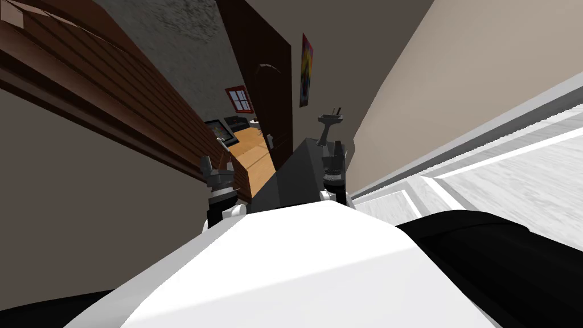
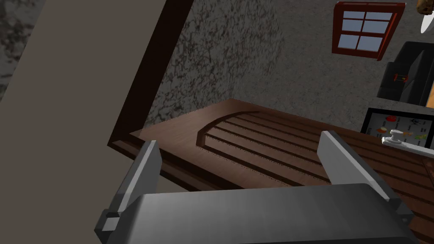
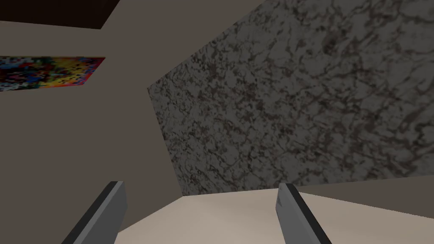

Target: Push the door open

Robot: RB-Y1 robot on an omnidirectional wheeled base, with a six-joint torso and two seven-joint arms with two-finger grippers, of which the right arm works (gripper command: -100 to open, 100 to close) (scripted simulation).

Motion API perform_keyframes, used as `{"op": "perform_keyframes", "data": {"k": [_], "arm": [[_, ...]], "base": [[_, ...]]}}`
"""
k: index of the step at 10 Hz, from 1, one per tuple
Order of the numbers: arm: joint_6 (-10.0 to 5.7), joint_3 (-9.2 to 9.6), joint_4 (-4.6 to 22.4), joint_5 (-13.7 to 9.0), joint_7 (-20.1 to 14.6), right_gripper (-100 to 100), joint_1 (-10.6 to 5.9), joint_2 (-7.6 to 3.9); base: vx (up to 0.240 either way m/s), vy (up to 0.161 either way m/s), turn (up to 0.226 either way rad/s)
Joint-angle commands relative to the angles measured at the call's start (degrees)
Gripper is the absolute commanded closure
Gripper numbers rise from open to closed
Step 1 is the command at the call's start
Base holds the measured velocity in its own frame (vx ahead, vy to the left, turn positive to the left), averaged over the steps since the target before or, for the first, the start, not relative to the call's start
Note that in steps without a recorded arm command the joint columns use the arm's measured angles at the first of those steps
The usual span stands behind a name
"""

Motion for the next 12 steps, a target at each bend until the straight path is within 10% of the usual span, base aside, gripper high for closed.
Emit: {"op": "perform_keyframes", "data": {"k": [1,12], "arm": [[0.36,1.5,1.7,-0.1,-0.5,-100,-1.31,-0.68],[2.65,11.03,12.6,-0.9,-3.7,-100,-9.62,-3.57]], "base": [[0.176,0.086,-0.035],[0.171,-0.011,-0.037]]}}
